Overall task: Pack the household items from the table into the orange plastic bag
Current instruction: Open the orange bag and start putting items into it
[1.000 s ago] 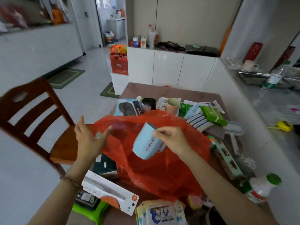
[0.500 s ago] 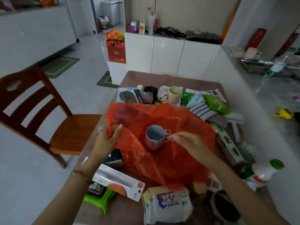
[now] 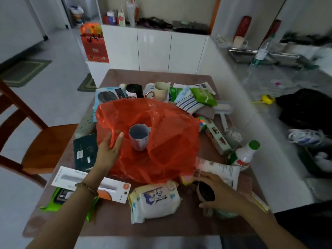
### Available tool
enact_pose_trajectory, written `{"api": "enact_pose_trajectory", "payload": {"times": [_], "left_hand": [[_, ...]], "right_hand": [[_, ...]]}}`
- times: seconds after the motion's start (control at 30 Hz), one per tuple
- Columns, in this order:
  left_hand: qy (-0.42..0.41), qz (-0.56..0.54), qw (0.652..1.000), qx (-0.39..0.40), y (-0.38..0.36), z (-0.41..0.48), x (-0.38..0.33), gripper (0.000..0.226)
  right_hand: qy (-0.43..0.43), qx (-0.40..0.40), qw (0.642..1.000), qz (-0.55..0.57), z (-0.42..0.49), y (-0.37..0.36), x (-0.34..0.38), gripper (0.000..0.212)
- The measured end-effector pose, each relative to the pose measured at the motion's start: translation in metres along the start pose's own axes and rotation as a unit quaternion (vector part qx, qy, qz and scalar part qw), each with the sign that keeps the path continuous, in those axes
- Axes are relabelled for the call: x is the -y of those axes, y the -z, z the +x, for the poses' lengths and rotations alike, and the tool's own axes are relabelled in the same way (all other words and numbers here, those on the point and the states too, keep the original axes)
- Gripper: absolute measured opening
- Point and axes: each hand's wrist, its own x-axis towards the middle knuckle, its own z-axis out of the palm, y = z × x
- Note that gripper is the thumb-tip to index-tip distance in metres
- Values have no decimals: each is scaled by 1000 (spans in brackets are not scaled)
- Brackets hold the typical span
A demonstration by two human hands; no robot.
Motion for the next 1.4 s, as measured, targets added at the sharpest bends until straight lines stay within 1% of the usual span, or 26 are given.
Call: {"api": "enact_pose_trajectory", "payload": {"times": [0.07,0.13,0.2,0.23,0.3,0.37,0.43,0.47,0.57,0.6,0.67,0.77,0.8,0.83,0.9,0.93,1.0,1.07,1.2,1.3,1.37,1.4], "left_hand": [[0,-7,1000,-9,0,0,-3,8],[-1,-10,1000,-28,3,1,-6,11],[-2,-14,998,-54,9,4,-8,14],[3,-17,998,-62,14,6,-9,13],[10,-26,997,-73,22,8,-11,13],[16,-34,996,-81,31,9,-11,25],[19,-25,996,-83,39,8,-13,36],[13,-13,996,-83,42,7,-13,37],[-6,-11,996,-84,55,6,-14,43],[-10,-15,997,-81,58,6,-14,45],[-12,-18,997,-77,62,7,-14,49],[-6,-13,996,-83,66,9,-12,48],[-3,-10,996,-85,67,11,-10,49],[-2,-11,996,-86,67,11,-9,51],[-5,-8,997,-83,66,12,-7,51],[-2,-5,997,-81,64,11,-6,47],[10,-4,996,-83,58,9,-6,31],[10,-4,997,-81,50,5,-8,23],[11,0,997,-76,35,-3,-6,35],[21,-3,998,-57,29,-6,-1,39],[23,0,998,-52,26,-7,1,37],[23,3,998,-51,24,-8,1,35]], "right_hand": [[8,-43,999,-8,1,2,3,68],[19,-82,996,16,1,14,13,59],[46,-123,988,84,3,33,31,58],[65,-134,979,136,6,43,44,58],[103,-143,956,234,22,55,72,51],[125,-150,933,302,51,52,101,43],[125,-174,918,332,89,40,126,38],[114,-191,921,321,109,34,136,39],[55,-231,953,190,167,25,150,54],[40,-247,954,166,183,24,150,56],[10,-278,947,159,205,24,146,59],[1,-291,938,188,218,23,142,75],[17,-290,933,210,215,24,144,73],[49,-286,928,234,207,26,145,64],[115,-269,923,249,180,27,144,37],[134,-262,923,248,163,26,141,27],[153,-258,919,255,126,20,124,19],[144,-268,914,270,94,9,99,22],[76,-271,929,240,56,-16,48,30],[48,-255,940,220,53,-35,22,41],[17,-241,945,222,59,-44,14,52],[7,-234,946,222,63,-48,12,54]]}}
